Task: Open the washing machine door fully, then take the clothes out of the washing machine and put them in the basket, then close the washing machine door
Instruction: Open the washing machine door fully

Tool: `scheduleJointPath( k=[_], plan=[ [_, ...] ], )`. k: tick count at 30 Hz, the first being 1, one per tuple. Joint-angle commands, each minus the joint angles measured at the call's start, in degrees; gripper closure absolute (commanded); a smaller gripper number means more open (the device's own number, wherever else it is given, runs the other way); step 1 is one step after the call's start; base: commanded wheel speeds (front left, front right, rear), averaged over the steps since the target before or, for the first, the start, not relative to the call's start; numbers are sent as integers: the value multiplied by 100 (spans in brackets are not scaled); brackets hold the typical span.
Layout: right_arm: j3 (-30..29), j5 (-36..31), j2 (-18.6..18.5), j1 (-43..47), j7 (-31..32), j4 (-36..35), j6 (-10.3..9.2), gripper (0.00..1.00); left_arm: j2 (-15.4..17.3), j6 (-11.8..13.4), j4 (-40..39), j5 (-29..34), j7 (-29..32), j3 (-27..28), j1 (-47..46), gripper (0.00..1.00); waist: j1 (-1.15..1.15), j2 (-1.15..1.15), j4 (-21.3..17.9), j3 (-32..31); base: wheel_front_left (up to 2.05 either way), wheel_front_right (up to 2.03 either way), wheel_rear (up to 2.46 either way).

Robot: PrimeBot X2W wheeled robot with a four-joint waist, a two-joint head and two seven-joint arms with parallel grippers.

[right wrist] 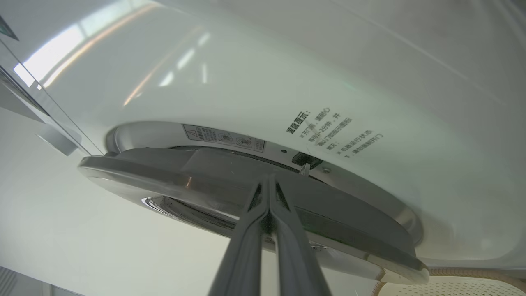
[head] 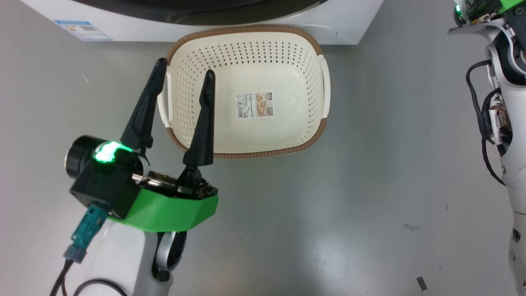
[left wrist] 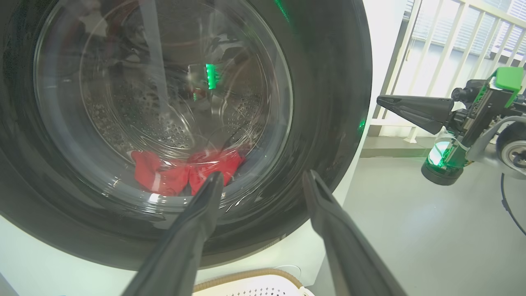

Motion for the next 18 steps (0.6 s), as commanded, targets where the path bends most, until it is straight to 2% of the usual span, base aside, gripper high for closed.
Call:
scheduleJointPath(
  k=[1,10,18],
  plan=[
    [57,109,58,-120,119,-130,3,100,107,-13,-174,26,-27,157,-94,0,0,0,35,42,0,0,0],
    [-15,404,-61,-423,551,-82,3,100,107,50,-224,-29,-27,110,-132,0,0,0,123,216,0,0,0],
    [16,411,-90,-607,675,6,3,100,107,52,-254,-37,-27,107,-178,0,0,0,173,341,0,0,0]
  ],
)
